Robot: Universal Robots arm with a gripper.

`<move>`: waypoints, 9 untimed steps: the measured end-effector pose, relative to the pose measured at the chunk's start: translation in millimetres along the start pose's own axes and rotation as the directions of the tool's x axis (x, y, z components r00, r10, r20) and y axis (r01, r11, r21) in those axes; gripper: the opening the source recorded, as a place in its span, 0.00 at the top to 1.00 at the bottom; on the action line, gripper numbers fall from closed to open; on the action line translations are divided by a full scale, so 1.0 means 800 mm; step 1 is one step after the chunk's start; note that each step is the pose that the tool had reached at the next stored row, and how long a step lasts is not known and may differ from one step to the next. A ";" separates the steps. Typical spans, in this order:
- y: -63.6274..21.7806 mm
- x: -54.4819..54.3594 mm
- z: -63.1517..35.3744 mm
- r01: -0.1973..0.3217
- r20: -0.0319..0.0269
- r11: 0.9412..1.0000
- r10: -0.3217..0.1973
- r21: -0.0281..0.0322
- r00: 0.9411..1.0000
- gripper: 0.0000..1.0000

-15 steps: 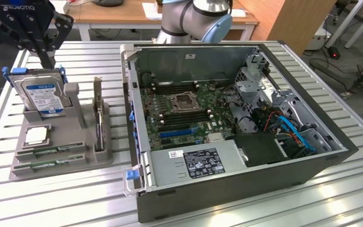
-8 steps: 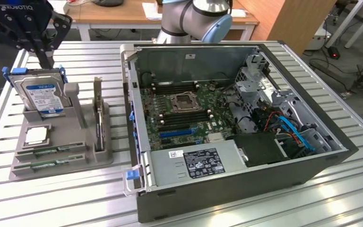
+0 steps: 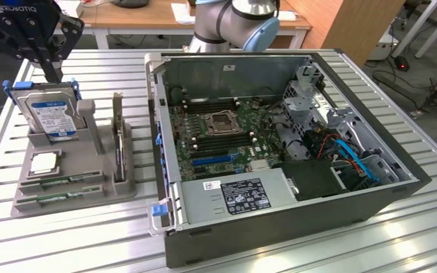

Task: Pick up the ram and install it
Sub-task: 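Reach for the ram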

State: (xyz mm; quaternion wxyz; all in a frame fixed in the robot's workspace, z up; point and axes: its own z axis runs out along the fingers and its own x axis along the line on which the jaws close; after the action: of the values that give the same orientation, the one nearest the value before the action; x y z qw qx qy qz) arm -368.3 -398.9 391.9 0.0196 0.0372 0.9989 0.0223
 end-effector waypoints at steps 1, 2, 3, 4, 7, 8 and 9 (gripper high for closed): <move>0.000 0.000 0.000 0.000 0.000 1.000 0.000 0.000 1.000 0.91; 0.000 0.000 0.000 0.000 0.000 1.000 0.000 0.001 1.000 0.91; 0.000 0.000 0.000 0.000 0.000 1.000 0.000 0.002 1.000 0.91; 0.000 0.000 0.000 0.000 0.000 1.000 0.000 0.004 1.000 0.91; -0.001 0.000 0.000 0.000 -0.005 1.000 0.000 0.011 1.000 0.91; -0.001 0.000 0.000 0.000 -0.007 1.000 0.000 0.013 1.000 0.91; 0.000 0.000 0.000 0.000 -0.008 1.000 0.000 0.017 1.000 0.91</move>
State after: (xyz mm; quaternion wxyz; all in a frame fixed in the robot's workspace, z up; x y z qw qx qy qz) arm -368.5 -399.2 392.0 0.0151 0.0372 0.9991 0.0141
